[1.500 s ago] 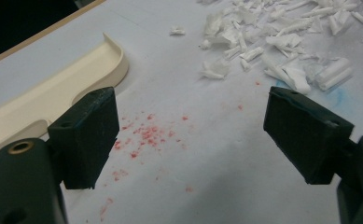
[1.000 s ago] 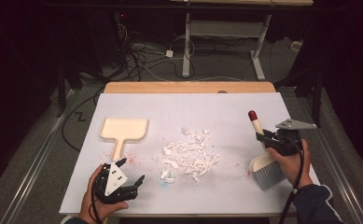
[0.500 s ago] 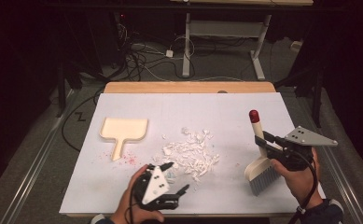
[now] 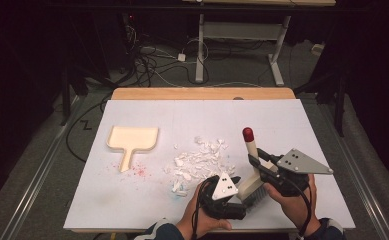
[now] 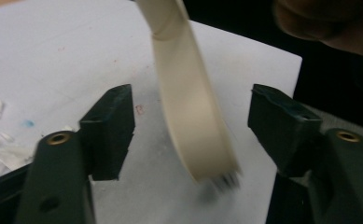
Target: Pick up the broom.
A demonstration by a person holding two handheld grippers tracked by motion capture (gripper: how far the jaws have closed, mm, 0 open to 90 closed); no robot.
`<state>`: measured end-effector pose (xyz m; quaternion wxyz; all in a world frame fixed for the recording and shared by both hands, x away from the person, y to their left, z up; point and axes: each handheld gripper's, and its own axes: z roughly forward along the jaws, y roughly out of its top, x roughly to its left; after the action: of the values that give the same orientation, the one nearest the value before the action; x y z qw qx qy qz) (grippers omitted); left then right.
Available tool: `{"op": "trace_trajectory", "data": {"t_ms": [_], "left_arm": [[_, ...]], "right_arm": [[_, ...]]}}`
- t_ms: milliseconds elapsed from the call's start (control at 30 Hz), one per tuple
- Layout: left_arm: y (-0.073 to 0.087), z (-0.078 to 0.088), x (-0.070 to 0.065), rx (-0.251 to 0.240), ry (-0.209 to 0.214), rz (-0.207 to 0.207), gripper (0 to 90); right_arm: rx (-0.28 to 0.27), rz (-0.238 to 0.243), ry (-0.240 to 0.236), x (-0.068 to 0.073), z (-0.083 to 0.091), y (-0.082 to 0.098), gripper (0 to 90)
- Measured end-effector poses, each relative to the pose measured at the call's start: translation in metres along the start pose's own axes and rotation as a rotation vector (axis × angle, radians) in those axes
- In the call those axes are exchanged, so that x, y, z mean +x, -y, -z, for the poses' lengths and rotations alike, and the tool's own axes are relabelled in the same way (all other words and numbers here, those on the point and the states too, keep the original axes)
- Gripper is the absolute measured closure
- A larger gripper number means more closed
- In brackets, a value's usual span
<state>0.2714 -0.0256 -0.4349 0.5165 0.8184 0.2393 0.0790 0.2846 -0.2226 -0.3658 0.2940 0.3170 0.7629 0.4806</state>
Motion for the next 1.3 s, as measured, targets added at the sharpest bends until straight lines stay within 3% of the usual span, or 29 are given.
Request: {"op": "trace_trajectory", "data": {"t_ms": [33,67,233,467,533,700,733,767,800,900,967,1067,1100,1133,1300], "left_arm": [[0.001,-0.005,0.007,-0.010,0.012,0.048,34.2],[0.001,-0.006,0.009,-0.016,0.016,0.058,38.3],[0.002,-0.004,0.011,-0.023,0.042,0.048,57.1],[0.001,0.006,0.018,-0.023,0.040,0.042,63.6],[-0.001,0.010,0.023,-0.016,0.060,0.040,64.5],[-0.005,0.020,0.027,-0.005,0.086,-0.021,64.9],[-0.006,0.022,0.028,0.001,0.091,-0.033,65.0],[-0.008,0.027,0.030,0.013,0.109,-0.059,64.9],[-0.008,0.027,0.030,0.013,0.109,-0.059,65.0],[-0.009,0.036,0.033,0.033,0.122,-0.104,65.0],[-0.008,0.041,0.035,0.042,0.123,-0.119,64.9],[-0.006,0.048,0.038,0.056,0.148,-0.149,64.9],[-0.005,0.050,0.038,0.063,0.153,-0.157,64.9],[-0.003,0.052,0.039,0.073,0.160,-0.169,64.9],[0.001,0.054,0.038,0.110,0.198,-0.221,64.8]], "right_arm": [[0.001,0.004,-0.006,0.003,0.000,-0.001,71.1],[-0.008,0.002,-0.008,0.006,0.001,-0.001,71.1],[-0.016,0.024,-0.033,0.012,0.004,-0.004,71.0],[-0.038,0.031,-0.034,0.015,0.009,-0.007,70.9],[-0.057,0.030,-0.052,0.016,0.012,-0.010,70.6],[-0.075,0.038,-0.096,0.013,0.016,-0.012,69.5],[-0.081,0.061,-0.121,0.010,0.019,-0.013,61.8],[-0.068,0.078,-0.153,0.009,0.019,-0.014,58.2],[-0.068,0.078,-0.153,0.009,0.019,-0.014,58.2],[-0.021,0.175,-0.228,0.004,0.019,-0.013,47.4],[0.043,0.243,-0.317,-0.001,0.013,-0.006,39.9],[0.100,0.252,-0.379,-0.009,0.002,0.005,38.6],[0.100,0.252,-0.379,-0.009,0.002,0.005,38.6],[0.145,0.234,-0.449,-0.014,-0.008,0.012,36.5],[0.232,0.247,-0.621,-0.013,-0.023,0.024,46.2]]}}
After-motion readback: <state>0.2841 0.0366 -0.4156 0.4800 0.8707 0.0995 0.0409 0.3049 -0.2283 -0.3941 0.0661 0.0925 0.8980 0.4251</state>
